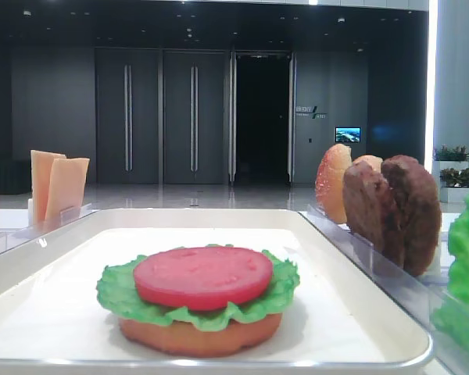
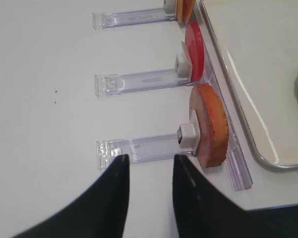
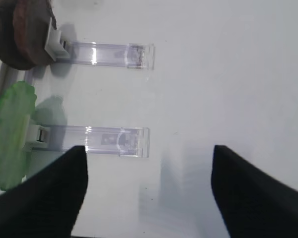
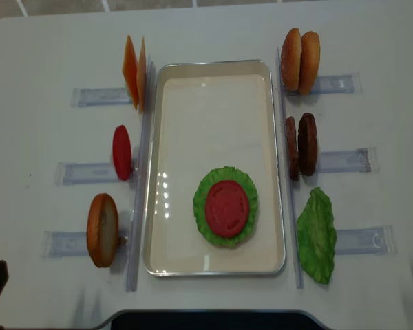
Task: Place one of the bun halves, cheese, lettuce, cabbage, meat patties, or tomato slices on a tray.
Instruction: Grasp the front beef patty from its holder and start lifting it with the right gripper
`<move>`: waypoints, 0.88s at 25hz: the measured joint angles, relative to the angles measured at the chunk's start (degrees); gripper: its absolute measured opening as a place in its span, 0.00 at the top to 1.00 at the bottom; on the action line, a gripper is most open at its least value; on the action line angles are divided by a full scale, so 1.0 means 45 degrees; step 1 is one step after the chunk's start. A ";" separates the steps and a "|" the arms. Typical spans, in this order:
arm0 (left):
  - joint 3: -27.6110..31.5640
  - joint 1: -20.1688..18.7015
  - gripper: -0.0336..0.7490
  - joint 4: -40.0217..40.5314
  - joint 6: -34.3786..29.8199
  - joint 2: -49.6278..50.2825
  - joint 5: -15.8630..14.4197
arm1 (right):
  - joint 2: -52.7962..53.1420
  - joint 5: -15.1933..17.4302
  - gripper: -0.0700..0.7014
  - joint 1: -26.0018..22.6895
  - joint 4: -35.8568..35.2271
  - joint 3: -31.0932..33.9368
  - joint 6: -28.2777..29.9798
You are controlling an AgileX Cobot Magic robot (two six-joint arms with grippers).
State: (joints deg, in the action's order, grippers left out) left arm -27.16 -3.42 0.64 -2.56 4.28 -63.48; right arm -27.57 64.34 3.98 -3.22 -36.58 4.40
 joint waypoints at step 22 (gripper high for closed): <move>0.0000 0.0000 0.89 0.0000 0.0000 -0.0015 0.0000 | -0.8643 0.0221 0.23 0.0000 0.0000 -0.4570 -0.0107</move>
State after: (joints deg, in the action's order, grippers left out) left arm -27.16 -3.42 0.64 -2.56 4.22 -63.48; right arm -66.46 65.34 3.98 -3.22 -57.15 3.92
